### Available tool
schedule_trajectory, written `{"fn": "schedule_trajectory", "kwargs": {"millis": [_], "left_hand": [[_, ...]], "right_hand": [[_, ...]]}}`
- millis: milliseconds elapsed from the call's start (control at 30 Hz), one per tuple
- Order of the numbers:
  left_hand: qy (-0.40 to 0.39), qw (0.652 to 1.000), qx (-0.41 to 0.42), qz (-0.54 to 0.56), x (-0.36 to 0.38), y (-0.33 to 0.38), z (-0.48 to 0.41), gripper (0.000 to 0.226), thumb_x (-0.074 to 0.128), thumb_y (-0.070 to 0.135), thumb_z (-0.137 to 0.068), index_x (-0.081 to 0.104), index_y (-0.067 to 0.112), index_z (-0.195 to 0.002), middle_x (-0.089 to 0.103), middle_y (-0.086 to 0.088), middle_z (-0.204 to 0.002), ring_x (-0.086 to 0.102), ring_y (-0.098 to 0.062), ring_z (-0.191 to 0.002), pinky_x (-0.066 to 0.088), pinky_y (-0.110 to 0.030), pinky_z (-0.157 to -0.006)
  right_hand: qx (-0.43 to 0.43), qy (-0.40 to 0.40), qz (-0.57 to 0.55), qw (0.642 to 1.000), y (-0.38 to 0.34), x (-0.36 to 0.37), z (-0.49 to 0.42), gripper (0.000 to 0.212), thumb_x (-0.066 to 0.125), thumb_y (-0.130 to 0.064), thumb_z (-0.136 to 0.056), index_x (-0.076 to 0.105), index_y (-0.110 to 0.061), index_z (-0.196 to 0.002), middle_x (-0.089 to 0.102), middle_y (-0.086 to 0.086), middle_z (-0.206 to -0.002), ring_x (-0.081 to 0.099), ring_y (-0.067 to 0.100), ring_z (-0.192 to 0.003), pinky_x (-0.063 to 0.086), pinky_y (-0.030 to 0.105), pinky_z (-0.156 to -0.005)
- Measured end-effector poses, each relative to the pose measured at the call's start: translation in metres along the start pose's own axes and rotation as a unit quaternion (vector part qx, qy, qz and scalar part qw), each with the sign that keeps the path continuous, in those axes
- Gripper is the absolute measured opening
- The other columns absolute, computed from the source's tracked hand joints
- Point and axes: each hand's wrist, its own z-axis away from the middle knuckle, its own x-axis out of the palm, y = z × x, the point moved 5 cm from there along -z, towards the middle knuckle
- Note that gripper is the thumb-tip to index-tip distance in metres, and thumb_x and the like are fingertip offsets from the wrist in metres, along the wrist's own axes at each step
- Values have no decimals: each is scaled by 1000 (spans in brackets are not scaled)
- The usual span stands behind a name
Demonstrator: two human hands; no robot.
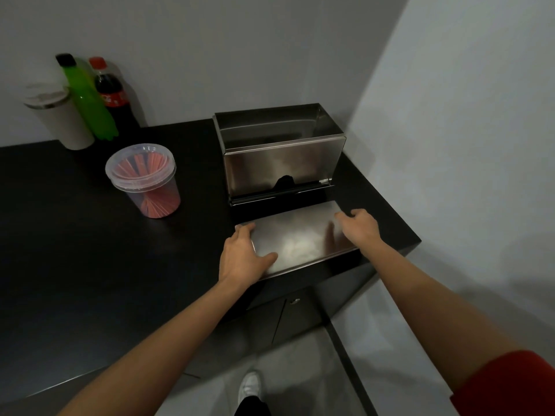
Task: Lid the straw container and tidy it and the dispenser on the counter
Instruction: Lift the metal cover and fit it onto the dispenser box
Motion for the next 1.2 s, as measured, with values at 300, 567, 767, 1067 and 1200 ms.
{"fn": "schedule_trajectory", "kwargs": {"millis": [300, 567, 767, 1067, 1200], "left_hand": [[3, 1000, 2, 4, -1, -3, 1, 80, 78, 34, -73, 40, 14, -140, 44, -8, -145, 39, -26, -133, 35, -35, -106], [3, 1000, 1, 10, -1, -4, -1, 79, 78, 34, -73, 41, 16, -140, 46, -5, -144, 39, -24, -132, 35, -33, -105], [7, 999, -13, 48, -7, -7, -5, 81, 82, 34, -66, 45, 16, -136, 53, -3, -136, 48, -22, -125, 42, -32, -100], [5, 997, -18, 81, -9, -9, -3, 77, 82, 30, -68, 46, 15, -135, 54, -5, -134, 49, -23, -123, 42, -34, -100], [5, 996, -9, 83, -8, -11, -3, 74, 79, 32, -72, 45, 15, -136, 51, -6, -133, 47, -24, -124, 41, -37, -102]], "right_hand": [[94, 37, -156, 983, 10, -4, -3, 35, 58, -35, -81, 59, -1, -90, 61, 15, -97, 57, 30, -89, 45, 35, -78], [119, -7, -209, 971, 7, -5, -1, 53, 60, -35, -79, 49, 0, -117, 60, 18, -108, 59, 35, -99, 50, 45, -88], [153, -29, -270, 950, 12, -11, 0, 46, 63, -28, -79, 51, 0, -113, 60, 11, -89, 52, 17, -62, 40, 26, -47], [115, -35, -228, 966, 9, -8, 13, 34, 52, -36, -90, 55, -5, -104, 58, 10, -95, 53, 21, -75, 41, 31, -62], [26, -80, -188, 979, 1, -6, 27, 42, 74, -40, -73, 56, -9, -94, 60, 4, -87, 59, 17, -77, 47, 30, -61]]}}
